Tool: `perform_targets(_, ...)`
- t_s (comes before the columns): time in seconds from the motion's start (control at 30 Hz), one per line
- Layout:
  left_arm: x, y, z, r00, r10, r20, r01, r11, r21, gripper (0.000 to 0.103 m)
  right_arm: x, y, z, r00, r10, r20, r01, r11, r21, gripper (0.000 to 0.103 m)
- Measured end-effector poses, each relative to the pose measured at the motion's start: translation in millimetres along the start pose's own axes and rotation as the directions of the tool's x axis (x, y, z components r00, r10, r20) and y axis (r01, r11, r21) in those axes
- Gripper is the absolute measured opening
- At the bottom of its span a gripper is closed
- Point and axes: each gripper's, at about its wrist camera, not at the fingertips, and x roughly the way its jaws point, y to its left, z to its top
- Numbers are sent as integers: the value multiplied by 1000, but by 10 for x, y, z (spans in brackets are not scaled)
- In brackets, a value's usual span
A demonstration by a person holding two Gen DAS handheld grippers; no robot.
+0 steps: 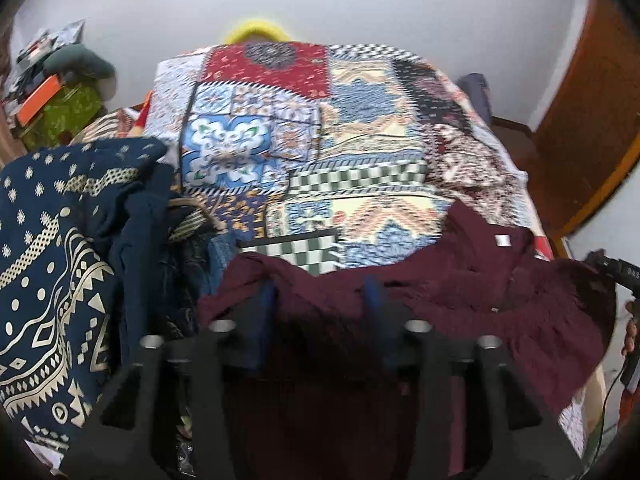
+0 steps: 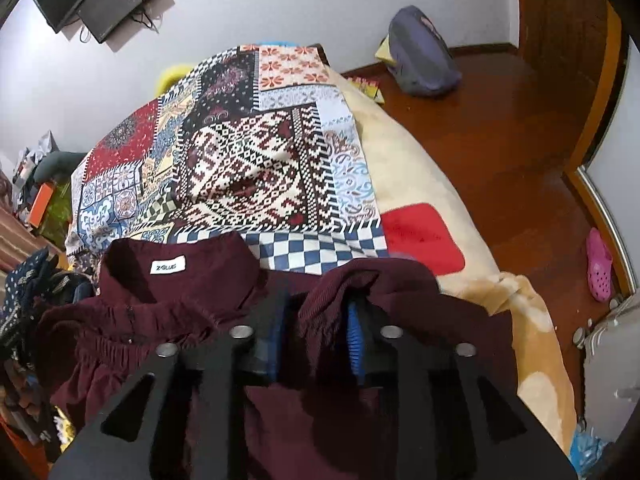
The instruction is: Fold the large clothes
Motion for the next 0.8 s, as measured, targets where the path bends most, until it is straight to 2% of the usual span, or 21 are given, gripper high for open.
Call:
perform_targets(0.03, -57, -31, 3, 1000, 5, 15, -5, 1000, 10, 65, -6, 8, 31, 1000, 9, -14, -9, 1000, 2, 49)
perform_targets(0.07, -132, -71, 2, 999, 22, 39, -23, 999, 25, 73, -78, 31, 28, 1000, 9, -22, -9, 1000, -2, 54)
perform_targets(0.1, -215, -116, 0, 997, 41, 63, -44, 998, 46, 75, -153, 66, 24, 1000, -11, -17, 11, 1000, -12, 62)
perform_targets(0.13, -286, -164, -2, 995, 51, 82, -57, 996, 70, 78, -169, 124, 39, 999, -33, -9, 33, 999, -26, 65)
perform_targets(0.23, -498, -270, -20, 991, 49, 127, -63, 992, 111, 81, -435, 288, -17, 995, -85, 50, 90, 990, -111, 66)
perform_targets(0.33, -671, -371, -106, 989, -13, 149, -5, 993, 121, 89, -621, 408, -123, 993, -76, 90, 89, 984, -151, 66)
perform_targets(0.43, -693, -515, -250, 990, -61, 129, 39, 986, 163, 90, -688, 638, -304, 995, -38, 94, 59, 970, -237, 66)
perform_targets(0.63, -460, -852, -679, 996, -76, 55, 58, 960, 274, 90, -450, 1092, -771, 999, 29, 32, -15, 927, -375, 67)
perform_targets(0.8, -117, -947, -986, 997, -76, -30, 82, 959, 271, 90, -53, 1257, -1056, 1000, -2, -6, -1, 896, -445, 67)
